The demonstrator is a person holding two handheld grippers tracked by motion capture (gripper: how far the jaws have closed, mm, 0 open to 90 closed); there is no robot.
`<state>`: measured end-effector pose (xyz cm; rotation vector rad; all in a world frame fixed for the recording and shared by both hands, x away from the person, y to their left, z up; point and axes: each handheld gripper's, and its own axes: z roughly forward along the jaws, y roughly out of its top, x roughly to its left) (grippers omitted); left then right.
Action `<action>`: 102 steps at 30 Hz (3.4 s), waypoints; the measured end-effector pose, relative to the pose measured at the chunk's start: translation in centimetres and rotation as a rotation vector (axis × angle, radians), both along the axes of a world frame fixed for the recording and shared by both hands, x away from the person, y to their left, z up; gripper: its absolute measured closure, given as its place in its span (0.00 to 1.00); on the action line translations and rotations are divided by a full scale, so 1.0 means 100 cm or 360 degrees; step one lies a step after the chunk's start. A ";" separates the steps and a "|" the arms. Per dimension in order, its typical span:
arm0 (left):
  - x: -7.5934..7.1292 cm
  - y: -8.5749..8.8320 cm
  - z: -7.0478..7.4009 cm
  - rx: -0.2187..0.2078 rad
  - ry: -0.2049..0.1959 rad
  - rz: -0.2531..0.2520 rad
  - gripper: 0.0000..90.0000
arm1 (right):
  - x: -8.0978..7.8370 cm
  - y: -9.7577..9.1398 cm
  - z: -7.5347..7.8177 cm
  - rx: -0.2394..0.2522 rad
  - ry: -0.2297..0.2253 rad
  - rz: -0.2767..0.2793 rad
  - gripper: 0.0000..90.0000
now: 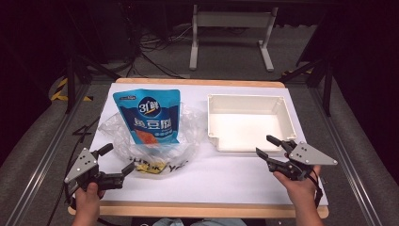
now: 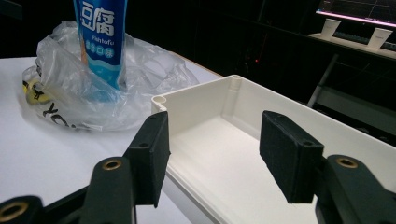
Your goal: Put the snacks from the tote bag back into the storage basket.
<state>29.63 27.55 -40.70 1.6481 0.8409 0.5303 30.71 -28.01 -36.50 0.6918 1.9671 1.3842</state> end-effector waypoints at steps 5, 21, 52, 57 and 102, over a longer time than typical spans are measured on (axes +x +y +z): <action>0.000 0.003 -0.001 -0.0020 -0.0001 0.0013 0.00 | 0.002 0.000 0.011 0.0013 0.0012 0.0030 0.46; 0.001 0.004 -0.001 -0.0011 -0.0002 0.0005 0.00 | 0.016 0.008 0.055 0.0084 0.0051 0.0221 0.41; 0.002 0.009 -0.002 -0.0037 0.0008 0.0016 0.00 | 0.067 0.073 0.090 0.0048 0.0161 0.0588 0.35; 0.002 0.010 -0.003 -0.0035 -0.0003 0.0015 0.00 | 0.070 0.086 0.096 0.0035 0.0139 0.0628 0.34; 0.006 0.020 -0.008 -0.0011 0.0027 0.0057 0.00 | 0.156 0.207 0.026 0.0086 0.0372 0.0886 0.25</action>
